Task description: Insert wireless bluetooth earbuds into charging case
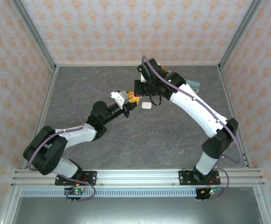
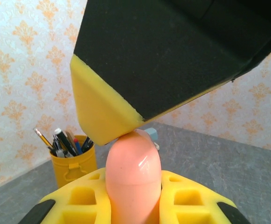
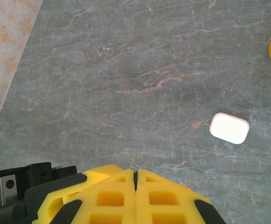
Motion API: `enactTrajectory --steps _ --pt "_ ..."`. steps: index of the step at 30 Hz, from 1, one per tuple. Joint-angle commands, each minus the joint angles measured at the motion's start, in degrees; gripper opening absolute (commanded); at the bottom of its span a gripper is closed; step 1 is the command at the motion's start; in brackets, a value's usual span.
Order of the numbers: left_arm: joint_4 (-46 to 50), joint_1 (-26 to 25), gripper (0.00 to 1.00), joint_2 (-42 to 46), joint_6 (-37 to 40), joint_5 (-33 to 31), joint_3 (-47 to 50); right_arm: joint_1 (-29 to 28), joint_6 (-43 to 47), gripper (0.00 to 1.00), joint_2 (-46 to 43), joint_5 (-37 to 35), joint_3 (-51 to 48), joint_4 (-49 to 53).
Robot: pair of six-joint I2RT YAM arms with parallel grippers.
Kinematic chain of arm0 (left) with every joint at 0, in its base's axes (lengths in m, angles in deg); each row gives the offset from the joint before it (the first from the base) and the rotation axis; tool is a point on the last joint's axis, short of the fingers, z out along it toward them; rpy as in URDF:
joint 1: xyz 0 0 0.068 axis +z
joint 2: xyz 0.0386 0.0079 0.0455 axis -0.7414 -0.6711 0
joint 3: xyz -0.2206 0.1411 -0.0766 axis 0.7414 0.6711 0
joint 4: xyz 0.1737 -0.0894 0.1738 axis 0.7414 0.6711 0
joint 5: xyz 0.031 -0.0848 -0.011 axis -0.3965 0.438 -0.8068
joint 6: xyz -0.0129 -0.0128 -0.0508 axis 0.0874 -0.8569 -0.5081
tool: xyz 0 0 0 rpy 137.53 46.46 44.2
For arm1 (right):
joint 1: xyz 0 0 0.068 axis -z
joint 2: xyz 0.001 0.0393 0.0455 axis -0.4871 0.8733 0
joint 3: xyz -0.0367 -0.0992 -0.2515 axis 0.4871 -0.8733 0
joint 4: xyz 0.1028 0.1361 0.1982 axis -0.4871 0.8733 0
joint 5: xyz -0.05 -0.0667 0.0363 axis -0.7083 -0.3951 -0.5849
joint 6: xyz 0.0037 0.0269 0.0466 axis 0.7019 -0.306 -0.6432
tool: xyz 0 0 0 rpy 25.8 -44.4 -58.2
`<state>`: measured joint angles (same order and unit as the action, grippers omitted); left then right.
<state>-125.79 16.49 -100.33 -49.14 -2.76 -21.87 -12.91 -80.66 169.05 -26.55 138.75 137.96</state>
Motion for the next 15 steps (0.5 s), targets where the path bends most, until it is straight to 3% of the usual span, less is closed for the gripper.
enactTrajectory --steps 1,7,12,15 --pt "-4.9 0.6 0.00 0.6 -1.2 -2.1 -2.1 -1.0 -1.8 0.00 -1.8 -0.3 -3.3 0.8" --pt "1.2 0.6 0.00 0.6 -4.8 -6.2 -1.9 1.1 -4.3 0.01 -7.4 -7.8 -2.7 -1.2" --pt "9.3 0.6 0.00 -0.6 -12.1 -11.8 -1.2 3.3 -6.9 0.07 -13.6 -8.8 -11.2 -4.8" --pt "19.8 0.6 0.00 -1.5 -16.2 -14.4 -3.7 4.5 -9.1 0.08 -16.4 -8.9 -17.7 -6.2"
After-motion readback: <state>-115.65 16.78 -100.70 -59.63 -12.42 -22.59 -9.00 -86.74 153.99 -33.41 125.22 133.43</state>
